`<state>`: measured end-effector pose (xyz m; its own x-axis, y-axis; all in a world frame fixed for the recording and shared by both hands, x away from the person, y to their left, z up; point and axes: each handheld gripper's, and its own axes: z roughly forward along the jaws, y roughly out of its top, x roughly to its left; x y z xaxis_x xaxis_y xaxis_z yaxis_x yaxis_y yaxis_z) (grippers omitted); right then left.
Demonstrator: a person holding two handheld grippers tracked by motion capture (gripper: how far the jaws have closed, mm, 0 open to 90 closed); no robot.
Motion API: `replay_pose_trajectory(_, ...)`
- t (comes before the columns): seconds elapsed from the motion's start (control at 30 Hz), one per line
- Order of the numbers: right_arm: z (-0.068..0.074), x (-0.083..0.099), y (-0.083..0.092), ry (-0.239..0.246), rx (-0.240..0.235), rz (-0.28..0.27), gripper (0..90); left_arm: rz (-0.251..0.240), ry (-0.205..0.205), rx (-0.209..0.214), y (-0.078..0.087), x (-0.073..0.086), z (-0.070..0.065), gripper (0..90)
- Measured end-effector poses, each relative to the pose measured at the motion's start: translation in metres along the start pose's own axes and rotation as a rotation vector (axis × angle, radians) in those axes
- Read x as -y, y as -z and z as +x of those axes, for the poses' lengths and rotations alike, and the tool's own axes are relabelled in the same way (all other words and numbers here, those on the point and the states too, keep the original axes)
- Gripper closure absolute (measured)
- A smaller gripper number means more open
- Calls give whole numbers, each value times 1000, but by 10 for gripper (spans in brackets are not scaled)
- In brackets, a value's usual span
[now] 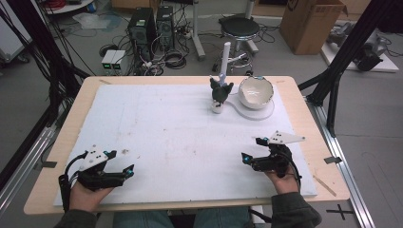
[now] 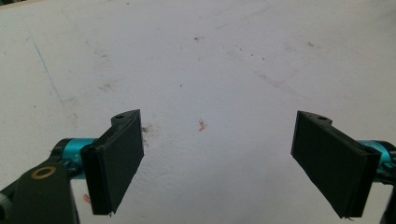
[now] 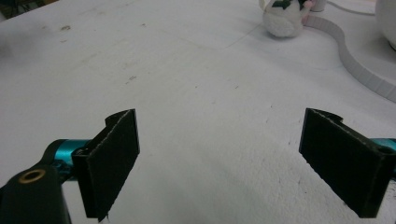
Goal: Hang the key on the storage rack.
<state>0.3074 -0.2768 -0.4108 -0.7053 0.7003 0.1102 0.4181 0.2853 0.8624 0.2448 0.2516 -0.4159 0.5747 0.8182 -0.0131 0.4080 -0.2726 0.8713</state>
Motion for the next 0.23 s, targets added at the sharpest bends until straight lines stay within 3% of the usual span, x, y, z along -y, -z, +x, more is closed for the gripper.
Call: replay_pose_trajectory(0.23,1,1,-1,10,-2,0,117,-7,3,6,0,0,-1,173)
